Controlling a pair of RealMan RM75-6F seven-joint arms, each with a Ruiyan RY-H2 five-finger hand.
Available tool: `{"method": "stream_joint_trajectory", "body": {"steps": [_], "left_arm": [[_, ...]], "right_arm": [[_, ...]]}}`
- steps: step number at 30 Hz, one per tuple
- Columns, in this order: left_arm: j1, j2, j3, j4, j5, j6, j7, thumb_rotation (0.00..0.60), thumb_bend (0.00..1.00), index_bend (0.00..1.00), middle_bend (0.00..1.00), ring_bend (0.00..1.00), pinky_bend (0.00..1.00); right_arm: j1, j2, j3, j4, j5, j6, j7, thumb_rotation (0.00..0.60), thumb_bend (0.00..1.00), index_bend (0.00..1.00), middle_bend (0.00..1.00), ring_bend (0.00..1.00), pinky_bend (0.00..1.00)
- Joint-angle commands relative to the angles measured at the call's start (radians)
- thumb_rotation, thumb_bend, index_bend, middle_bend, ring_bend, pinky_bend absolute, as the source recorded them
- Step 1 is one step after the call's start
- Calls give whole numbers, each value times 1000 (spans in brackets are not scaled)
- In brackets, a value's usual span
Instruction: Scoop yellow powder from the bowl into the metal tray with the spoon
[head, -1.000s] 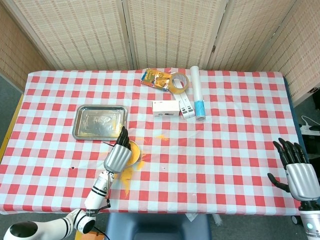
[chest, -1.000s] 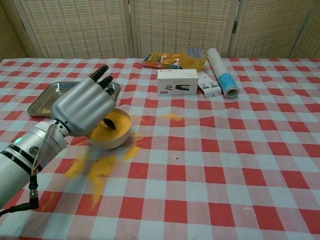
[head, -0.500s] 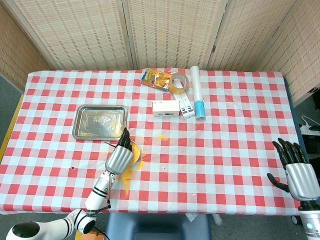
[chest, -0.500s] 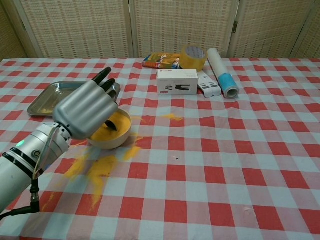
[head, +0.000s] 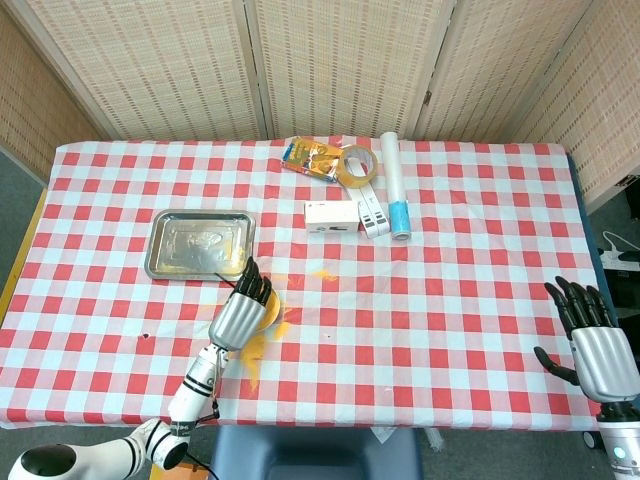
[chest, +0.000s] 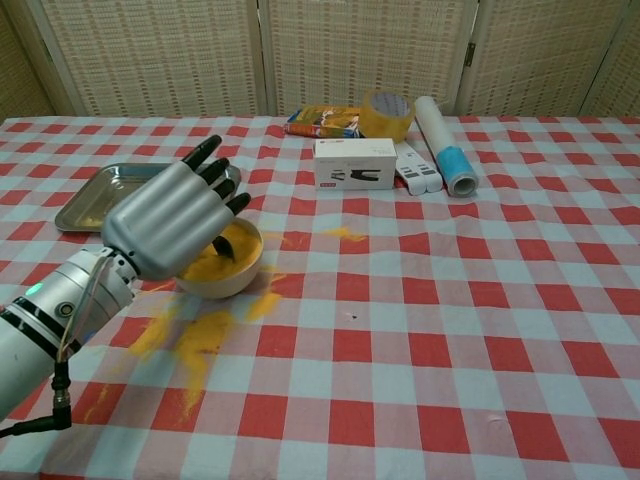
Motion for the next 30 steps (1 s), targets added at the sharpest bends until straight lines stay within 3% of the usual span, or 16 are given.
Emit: {"method": "stream_joint_trajectory", "body": {"steps": [1, 10, 16, 21, 30], "left_arm": [[4, 7, -1, -10, 1, 4, -5, 600, 485, 220, 265, 115, 49], [42, 101, -2, -139, 6, 49, -37, 600, 483, 244, 253, 102, 49], [70, 213, -8, -250, -6, 55, -141, 600, 480, 349, 249, 100, 50], [73, 312, -34, -334, -71, -16, -274, 600, 481, 423, 244, 78, 51], [37, 471, -95, -469, -212, -208, -519, 600, 453, 463, 198, 13, 49]], "right_arm": [[1, 0, 0, 0, 1, -1, -1, 600, 163, 0, 0, 0, 0], [1, -2, -1, 0, 0, -2, -4, 600, 163, 0, 0, 0, 0], [1, -4, -3, -1, -3, -4, -9, 600, 163, 0, 0, 0, 0], [3, -8, -4, -2, -4, -9, -18, 600, 163, 0, 0, 0, 0], [8, -14, -2, 0, 7, -20, -27, 600, 163, 0, 0, 0, 0]]}}
